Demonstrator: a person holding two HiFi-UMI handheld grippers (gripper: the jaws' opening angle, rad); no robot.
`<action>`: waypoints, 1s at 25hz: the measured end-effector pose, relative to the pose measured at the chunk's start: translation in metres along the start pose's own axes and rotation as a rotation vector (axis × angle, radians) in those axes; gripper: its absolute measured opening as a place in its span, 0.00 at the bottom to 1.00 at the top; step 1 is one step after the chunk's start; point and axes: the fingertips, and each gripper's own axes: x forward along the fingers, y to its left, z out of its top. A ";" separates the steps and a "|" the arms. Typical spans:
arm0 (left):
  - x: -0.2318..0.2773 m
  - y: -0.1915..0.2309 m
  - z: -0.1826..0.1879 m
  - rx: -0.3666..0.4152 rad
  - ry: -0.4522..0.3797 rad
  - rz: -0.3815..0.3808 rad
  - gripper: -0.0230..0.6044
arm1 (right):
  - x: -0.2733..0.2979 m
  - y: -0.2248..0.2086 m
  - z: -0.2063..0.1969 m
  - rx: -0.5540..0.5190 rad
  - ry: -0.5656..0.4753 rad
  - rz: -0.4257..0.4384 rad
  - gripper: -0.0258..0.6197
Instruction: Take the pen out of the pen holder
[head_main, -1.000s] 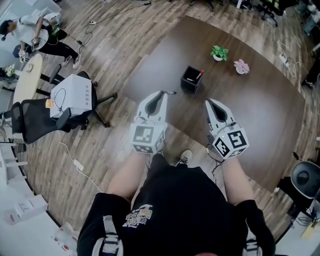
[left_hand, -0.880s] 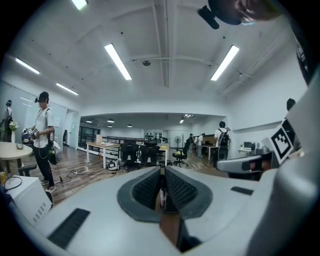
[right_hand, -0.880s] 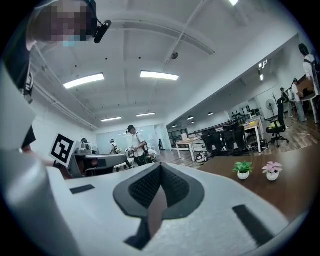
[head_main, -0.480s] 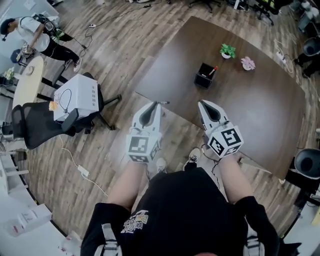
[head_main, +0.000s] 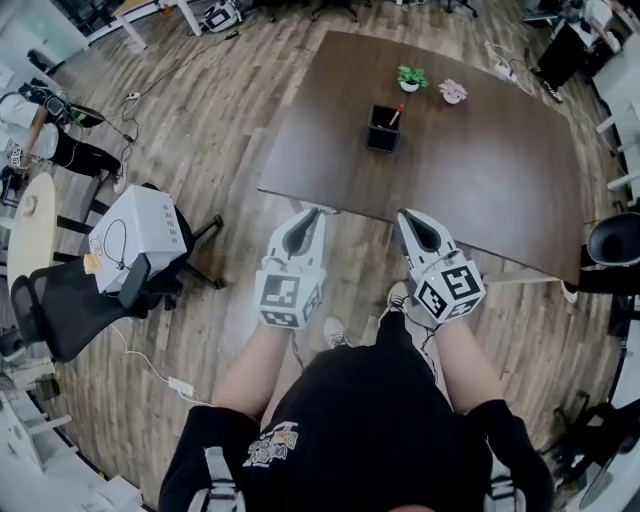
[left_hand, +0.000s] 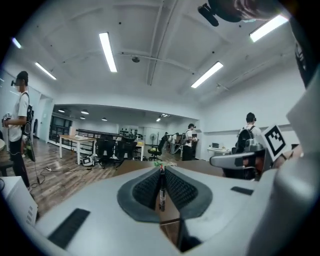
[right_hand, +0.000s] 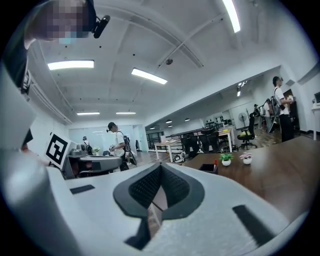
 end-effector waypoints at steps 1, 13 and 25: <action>0.000 -0.007 -0.001 0.001 0.000 -0.030 0.08 | -0.011 -0.001 -0.001 -0.001 -0.004 -0.033 0.05; -0.008 -0.116 0.008 0.009 -0.020 -0.192 0.08 | -0.131 -0.033 0.014 -0.022 -0.044 -0.214 0.05; -0.027 -0.194 0.010 0.017 -0.024 -0.088 0.08 | -0.196 -0.055 0.018 -0.022 -0.049 -0.098 0.05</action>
